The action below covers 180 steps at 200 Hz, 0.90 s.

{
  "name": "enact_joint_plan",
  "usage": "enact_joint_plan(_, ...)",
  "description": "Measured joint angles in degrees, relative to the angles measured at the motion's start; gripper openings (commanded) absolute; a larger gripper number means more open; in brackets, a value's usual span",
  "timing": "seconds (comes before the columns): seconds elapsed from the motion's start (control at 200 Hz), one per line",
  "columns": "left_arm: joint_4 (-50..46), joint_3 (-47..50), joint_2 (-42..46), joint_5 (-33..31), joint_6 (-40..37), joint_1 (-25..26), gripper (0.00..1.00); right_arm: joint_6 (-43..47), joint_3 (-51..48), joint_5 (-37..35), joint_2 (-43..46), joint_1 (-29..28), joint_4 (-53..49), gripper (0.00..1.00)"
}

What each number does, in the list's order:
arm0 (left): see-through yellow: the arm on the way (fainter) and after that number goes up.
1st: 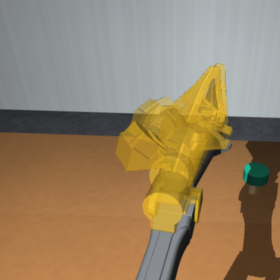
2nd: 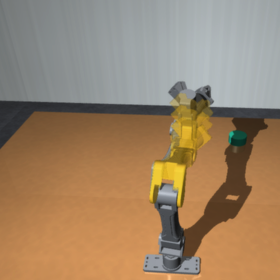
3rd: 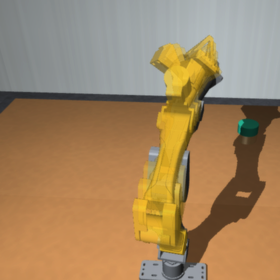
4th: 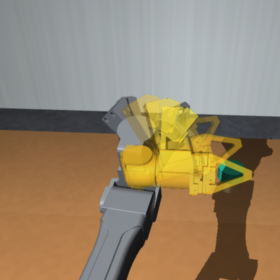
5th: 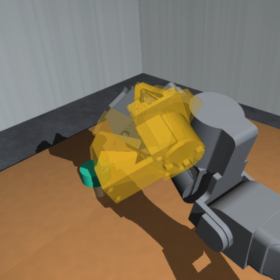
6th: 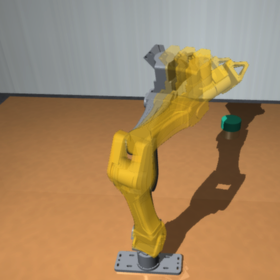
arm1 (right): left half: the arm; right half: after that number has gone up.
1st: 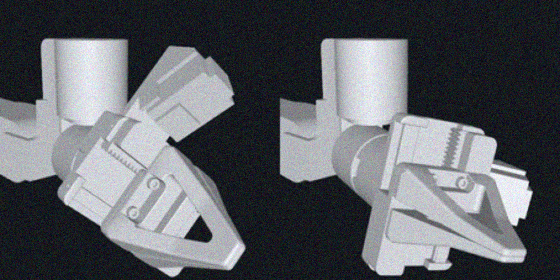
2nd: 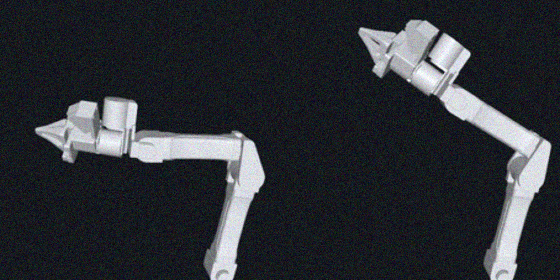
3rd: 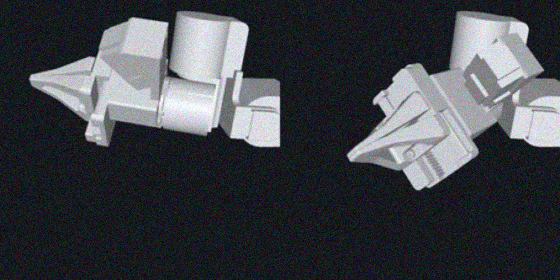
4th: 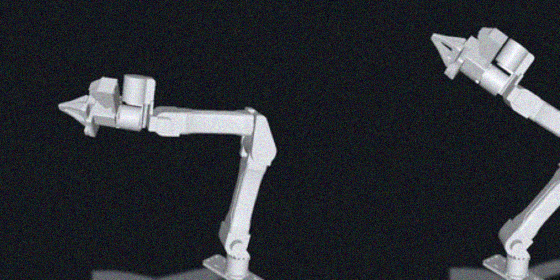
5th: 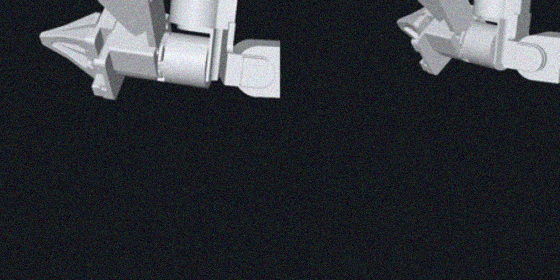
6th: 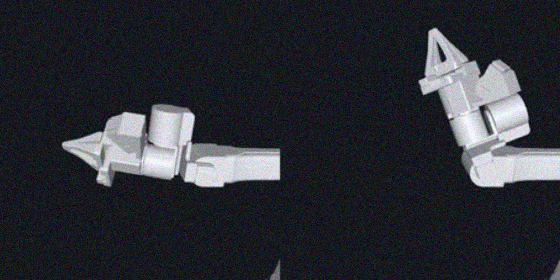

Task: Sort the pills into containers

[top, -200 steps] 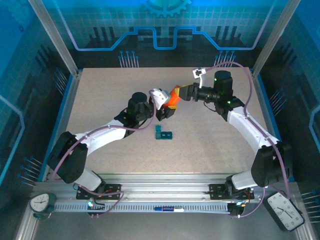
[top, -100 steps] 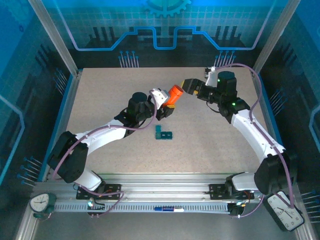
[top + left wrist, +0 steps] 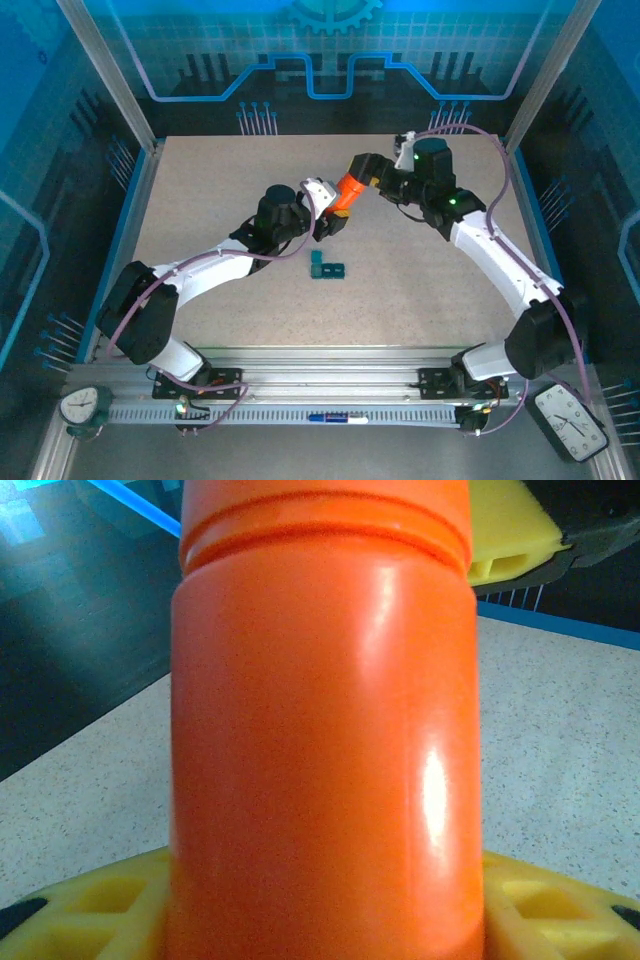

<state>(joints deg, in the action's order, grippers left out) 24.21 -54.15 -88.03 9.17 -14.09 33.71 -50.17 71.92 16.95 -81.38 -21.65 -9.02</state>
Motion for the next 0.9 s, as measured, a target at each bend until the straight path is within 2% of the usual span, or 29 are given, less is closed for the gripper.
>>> enact_joint_plan(0.125,0.0,0.0,0.0,0.0,0.0,0.0,0.00,0.1,0.3,-0.1,-1.3,-0.9,-0.2,0.73)
enact_joint_plan(0.38,-0.9,0.0,-0.1,0.0,0.0,0.0,0.00,0.7,0.6,-0.3,-2.7,-1.5,-0.7,0.41)
enact_joint_plan(0.58,-0.7,0.0,-0.1,0.7,0.9,-0.2,0.00,5.1,-1.7,1.7,-2.2,-0.8,4.1,0.39)
enact_joint_plan(0.76,-0.3,0.0,-0.1,7.0,5.2,-1.4,0.00,12.2,-9.0,13.0,-0.5,2.8,17.2,0.39)
enact_joint_plan(0.901,1.5,0.0,0.3,13.1,9.4,-2.4,0.00,16.7,-9.8,19.9,-0.1,4.5,21.1,0.39)
